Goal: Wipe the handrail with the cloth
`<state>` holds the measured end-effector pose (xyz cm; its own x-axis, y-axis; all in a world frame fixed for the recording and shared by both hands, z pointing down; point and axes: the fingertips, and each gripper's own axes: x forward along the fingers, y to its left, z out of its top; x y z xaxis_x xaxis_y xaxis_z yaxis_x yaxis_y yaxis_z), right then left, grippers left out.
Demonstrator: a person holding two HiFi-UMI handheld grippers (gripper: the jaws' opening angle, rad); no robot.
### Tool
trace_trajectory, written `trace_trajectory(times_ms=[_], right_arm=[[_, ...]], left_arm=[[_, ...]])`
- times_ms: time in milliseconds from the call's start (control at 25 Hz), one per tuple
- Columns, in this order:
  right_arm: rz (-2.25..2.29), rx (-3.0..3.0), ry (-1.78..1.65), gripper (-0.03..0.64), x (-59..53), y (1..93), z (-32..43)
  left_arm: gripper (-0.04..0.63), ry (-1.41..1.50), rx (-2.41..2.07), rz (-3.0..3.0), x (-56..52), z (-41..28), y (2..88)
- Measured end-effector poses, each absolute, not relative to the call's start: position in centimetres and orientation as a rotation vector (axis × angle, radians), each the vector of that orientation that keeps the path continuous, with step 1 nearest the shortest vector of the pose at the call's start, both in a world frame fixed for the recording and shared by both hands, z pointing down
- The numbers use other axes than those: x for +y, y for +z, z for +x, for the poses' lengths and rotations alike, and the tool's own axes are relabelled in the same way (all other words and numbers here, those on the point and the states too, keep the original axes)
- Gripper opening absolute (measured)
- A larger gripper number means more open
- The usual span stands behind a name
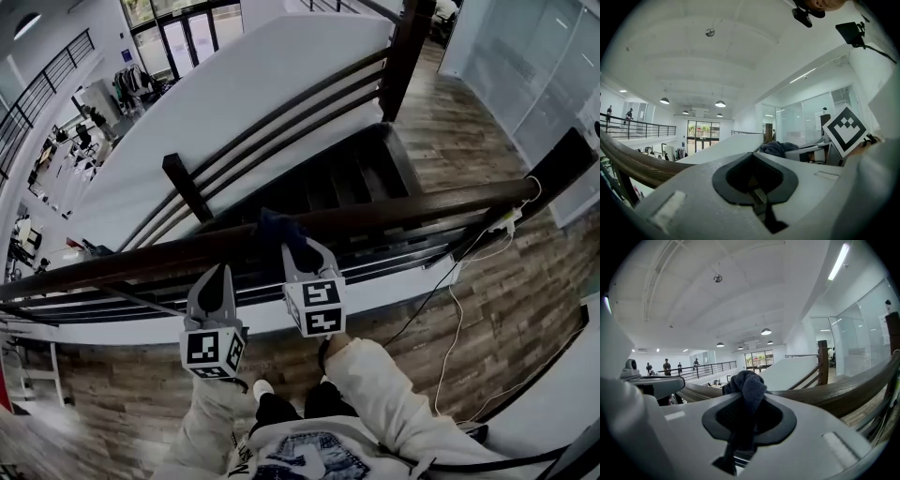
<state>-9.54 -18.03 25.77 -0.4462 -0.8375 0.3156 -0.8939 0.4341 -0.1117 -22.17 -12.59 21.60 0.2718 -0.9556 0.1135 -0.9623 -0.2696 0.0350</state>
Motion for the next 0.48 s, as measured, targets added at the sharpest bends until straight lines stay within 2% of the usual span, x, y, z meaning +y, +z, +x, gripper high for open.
trace_trajectory(times_ms=[480], right_arm=[[1.488,-2.502,0.399,0.071,-18.9,26.2,-2.9]], left_arm=[[-0.002,0.11,-1.839,2.417,-13.1,-14.9,21.6]])
